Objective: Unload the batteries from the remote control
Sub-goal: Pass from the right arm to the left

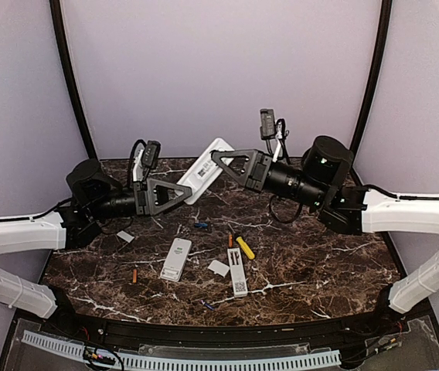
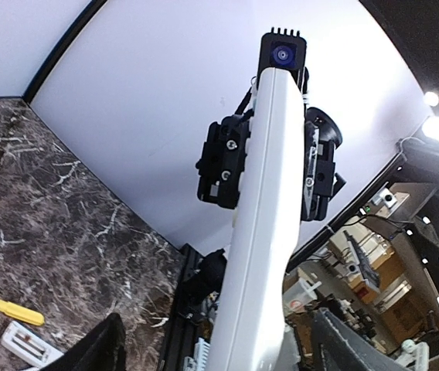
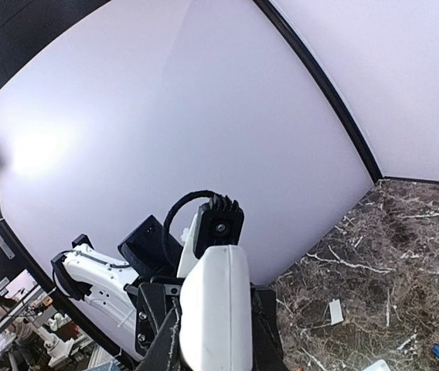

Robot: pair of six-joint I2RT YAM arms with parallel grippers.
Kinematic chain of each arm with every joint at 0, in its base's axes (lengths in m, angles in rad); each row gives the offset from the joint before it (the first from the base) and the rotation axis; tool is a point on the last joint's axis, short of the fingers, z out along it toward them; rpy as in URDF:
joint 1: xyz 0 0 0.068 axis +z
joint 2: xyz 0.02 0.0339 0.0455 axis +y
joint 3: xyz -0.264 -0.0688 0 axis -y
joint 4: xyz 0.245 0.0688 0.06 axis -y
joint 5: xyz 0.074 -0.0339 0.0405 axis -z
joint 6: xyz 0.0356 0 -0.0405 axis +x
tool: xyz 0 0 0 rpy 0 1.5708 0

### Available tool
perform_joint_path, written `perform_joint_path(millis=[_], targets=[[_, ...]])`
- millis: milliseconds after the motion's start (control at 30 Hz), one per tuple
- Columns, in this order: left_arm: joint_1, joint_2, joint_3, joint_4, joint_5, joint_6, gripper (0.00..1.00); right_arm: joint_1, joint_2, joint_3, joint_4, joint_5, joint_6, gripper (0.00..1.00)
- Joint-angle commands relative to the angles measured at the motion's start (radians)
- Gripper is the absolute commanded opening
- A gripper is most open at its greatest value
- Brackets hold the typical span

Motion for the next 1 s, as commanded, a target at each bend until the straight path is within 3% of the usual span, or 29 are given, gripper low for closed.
perform_joint_path(millis=[0,333,800,967], targets=[[-0.002,-0.023,-0.023,0.206,-0.017,-0.102,0.72,0.024,-0.011,-0.023,0.162,0.107,-0.006,0.0],[-0.002,-0.019,-0.011,0.228,-0.041,-0.132,0.45,0.033,0.012,-0.03,0.216,0.161,0.009,0.0],[-0.002,0.064,0.009,0.342,-0.03,-0.212,0.32,0.039,0.016,-0.072,0.242,0.208,0.049,0.0],[-0.003,0.087,0.011,0.368,-0.029,-0.226,0.22,0.04,0.013,-0.085,0.22,0.227,0.059,0.0]])
